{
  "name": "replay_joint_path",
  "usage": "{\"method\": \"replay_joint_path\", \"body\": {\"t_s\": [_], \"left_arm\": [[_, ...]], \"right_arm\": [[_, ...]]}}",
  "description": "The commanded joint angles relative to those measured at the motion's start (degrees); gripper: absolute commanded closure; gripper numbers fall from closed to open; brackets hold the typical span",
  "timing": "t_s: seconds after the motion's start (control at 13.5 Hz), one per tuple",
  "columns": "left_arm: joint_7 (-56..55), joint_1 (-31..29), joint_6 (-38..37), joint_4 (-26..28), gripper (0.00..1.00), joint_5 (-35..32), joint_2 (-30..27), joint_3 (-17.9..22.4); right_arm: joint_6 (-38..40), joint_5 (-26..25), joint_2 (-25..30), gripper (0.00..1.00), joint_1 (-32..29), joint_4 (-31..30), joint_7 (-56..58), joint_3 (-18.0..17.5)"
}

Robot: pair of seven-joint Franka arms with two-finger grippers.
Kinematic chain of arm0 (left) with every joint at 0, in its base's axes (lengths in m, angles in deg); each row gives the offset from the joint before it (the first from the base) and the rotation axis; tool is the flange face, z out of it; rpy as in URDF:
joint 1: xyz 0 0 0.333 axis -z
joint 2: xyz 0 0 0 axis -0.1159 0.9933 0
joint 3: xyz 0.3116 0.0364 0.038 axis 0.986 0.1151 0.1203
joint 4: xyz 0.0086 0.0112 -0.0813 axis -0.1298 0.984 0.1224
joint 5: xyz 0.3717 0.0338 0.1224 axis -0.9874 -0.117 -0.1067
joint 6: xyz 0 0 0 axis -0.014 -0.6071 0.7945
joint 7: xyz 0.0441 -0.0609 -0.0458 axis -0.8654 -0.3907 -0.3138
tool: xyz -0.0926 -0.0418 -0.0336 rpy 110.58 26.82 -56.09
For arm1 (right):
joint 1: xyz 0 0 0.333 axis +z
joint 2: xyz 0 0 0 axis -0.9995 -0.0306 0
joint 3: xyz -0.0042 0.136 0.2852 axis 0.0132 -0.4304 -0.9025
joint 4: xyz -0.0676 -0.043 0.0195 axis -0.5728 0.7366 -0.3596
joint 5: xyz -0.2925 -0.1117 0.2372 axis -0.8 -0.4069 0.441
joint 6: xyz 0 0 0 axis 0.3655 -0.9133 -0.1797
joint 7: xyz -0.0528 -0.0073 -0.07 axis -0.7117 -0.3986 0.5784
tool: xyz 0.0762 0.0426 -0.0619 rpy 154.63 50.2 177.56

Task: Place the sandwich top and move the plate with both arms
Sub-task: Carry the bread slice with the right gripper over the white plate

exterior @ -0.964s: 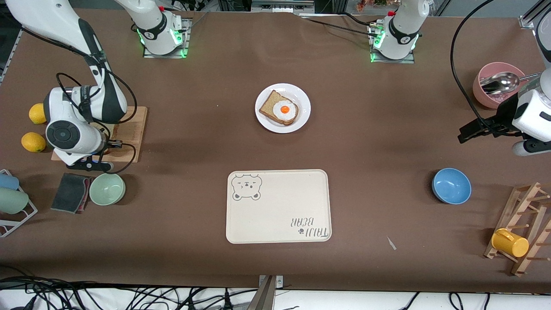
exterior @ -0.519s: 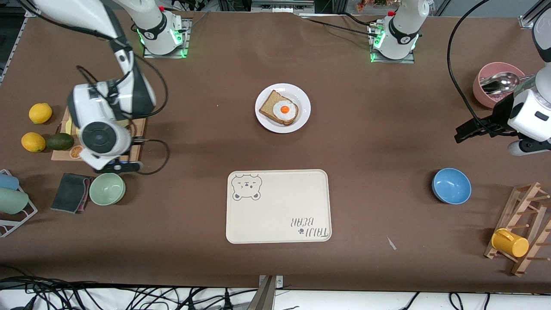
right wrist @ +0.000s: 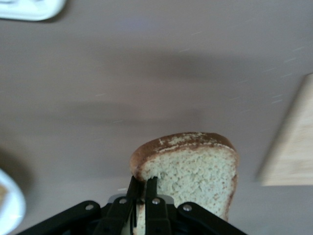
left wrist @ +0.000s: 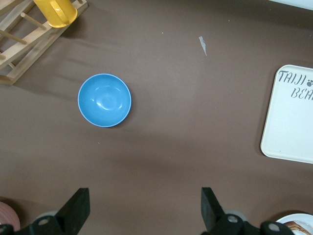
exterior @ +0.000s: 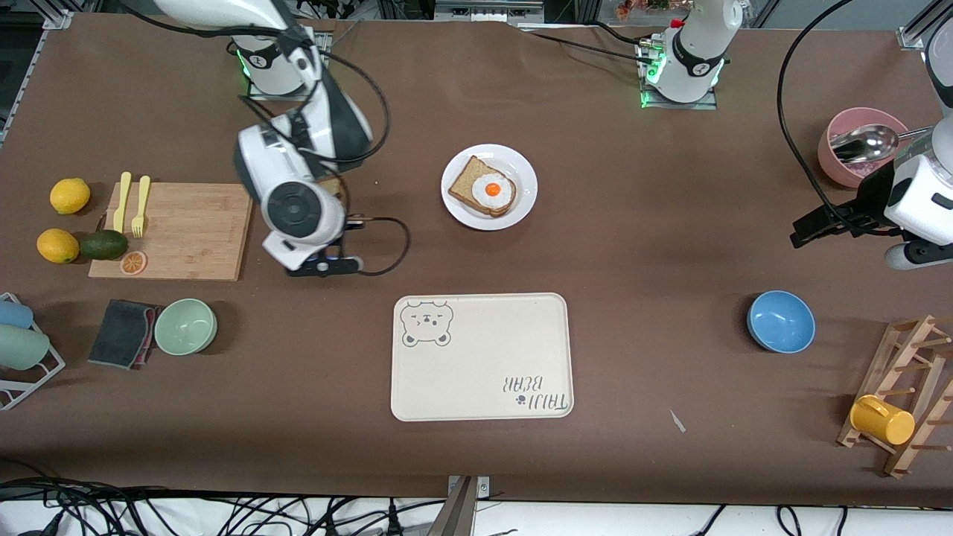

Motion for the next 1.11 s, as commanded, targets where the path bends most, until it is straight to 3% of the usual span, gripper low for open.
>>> {"method": "replay_joint_path", "body": {"t_s": [0.0, 0.37, 0.74, 1.04], "left_arm": [[-0.6, -0.3, -0.5, -0.6, 0.00, 0.8, -0.4, -0.4], [-1.6, -0.3, -1.4, -0.1, 0.00, 0.8, -0.5, -0.4], [-4.1, -0.2, -1.9, 0.0, 0.00, 0.8, -0.3, -0.4], [-5.5, 0.2, -2.2, 0.0, 0.00, 0.9, -0.3, -0.5]], "right_arm": [[1.0, 4.4, -5.2, 1.00, 6.2, 6.9, -7.4, 0.6], [-2.5, 9.5, -10.7, 1.00, 15.2, 14.5, -20.4, 0.6], [-13.8, 12.5, -14.8, 1.00, 21.8, 14.6, -26.8, 0.5], [-14.1, 12.1, -15.9, 1.00, 23.4, 14.5, -27.1, 0.6]]}}
